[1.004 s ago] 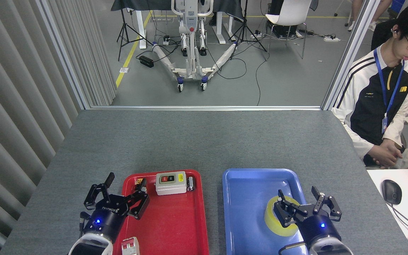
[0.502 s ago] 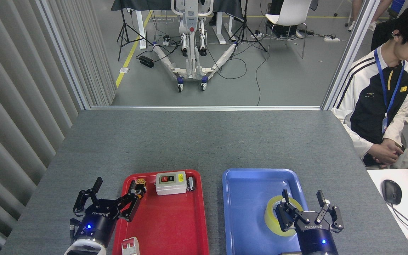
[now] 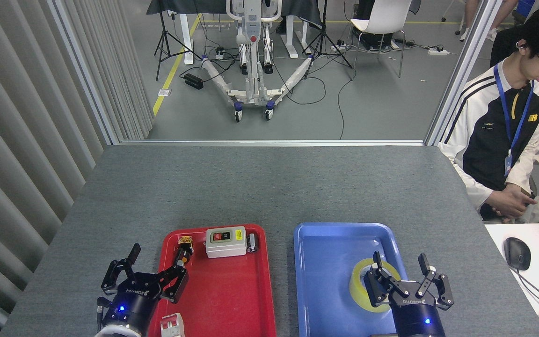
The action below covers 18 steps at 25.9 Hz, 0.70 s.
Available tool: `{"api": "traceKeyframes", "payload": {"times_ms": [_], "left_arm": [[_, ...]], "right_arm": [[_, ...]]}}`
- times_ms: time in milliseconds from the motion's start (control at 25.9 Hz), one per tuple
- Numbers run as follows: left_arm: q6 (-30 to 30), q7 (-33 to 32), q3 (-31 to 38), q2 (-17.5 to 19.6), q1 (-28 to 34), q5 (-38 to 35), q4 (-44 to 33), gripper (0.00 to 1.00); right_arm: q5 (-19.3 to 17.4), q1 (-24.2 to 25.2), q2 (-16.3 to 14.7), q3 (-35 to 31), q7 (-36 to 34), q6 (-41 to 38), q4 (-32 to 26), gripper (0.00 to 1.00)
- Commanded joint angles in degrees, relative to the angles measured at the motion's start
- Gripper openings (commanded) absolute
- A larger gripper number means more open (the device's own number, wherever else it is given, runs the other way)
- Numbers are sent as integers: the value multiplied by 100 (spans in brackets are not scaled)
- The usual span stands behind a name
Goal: Place and move tape with both arms
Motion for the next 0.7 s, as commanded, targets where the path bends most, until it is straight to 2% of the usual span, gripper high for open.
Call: {"api": "traceKeyframes", "payload": {"times_ms": [0, 464, 657], "left_arm": [[1, 8, -40, 9, 5, 2, 5, 100], [80, 17, 4, 150, -224, -51, 189, 100], [10, 17, 4, 185, -522, -33, 356, 100]], "right_arm": [[0, 0, -3, 45, 16, 2, 3, 100], [0, 0, -12, 36, 25, 11, 3, 100], [0, 9, -3, 36, 25, 2, 3, 100]]}}
